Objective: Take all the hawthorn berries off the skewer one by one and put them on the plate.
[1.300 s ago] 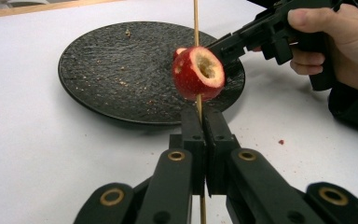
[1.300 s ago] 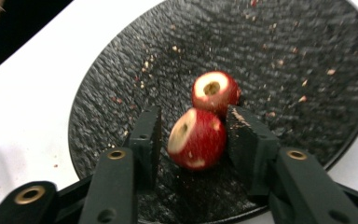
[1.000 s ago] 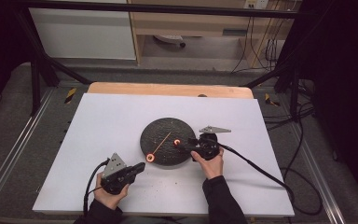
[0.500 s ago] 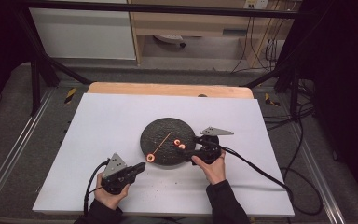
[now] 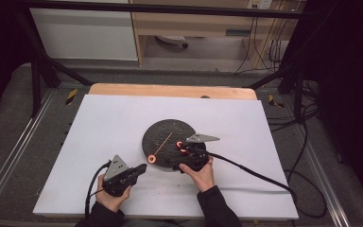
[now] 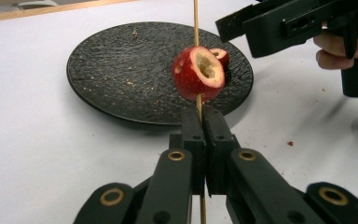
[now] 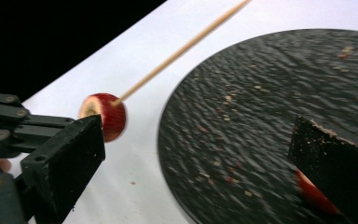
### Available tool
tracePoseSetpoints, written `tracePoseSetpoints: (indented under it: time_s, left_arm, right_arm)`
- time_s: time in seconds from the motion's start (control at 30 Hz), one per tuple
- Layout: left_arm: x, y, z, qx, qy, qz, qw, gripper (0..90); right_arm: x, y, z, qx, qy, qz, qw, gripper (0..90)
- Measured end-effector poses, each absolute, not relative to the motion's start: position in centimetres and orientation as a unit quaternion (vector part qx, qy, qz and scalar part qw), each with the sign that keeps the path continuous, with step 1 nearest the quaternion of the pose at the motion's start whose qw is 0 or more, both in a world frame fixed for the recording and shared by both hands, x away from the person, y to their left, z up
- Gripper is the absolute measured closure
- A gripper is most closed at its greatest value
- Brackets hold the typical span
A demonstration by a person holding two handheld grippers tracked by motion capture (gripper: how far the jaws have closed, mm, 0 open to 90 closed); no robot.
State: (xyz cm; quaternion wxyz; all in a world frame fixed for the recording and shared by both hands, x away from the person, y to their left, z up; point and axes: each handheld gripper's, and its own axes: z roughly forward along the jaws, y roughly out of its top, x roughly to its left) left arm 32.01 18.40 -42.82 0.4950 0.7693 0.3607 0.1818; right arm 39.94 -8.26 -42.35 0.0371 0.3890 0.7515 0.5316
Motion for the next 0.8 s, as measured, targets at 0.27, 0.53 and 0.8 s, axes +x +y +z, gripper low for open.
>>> tracePoseSetpoints:
  time_s: [0.27,0.53,0.8]
  left_arm:
    - [32.1,18.4,-42.9,0.768,0.365,0.187,0.493,88.2]
    - [32.1,18.4,-42.8,0.767,0.364,0.189,0.494,88.3]
    - [32.1,18.3,-42.9,0.768,0.363,0.188,0.492,88.3]
  right_arm:
    - [39.8,-5.8,-42.6,0.380,0.748,0.544,0.017,9.0]
    - [39.9,-4.0,-42.8,0.368,0.746,0.555,-0.009,21.7]
    - [40.1,-3.7,-43.3,0.361,0.743,0.562,-0.037,40.2]
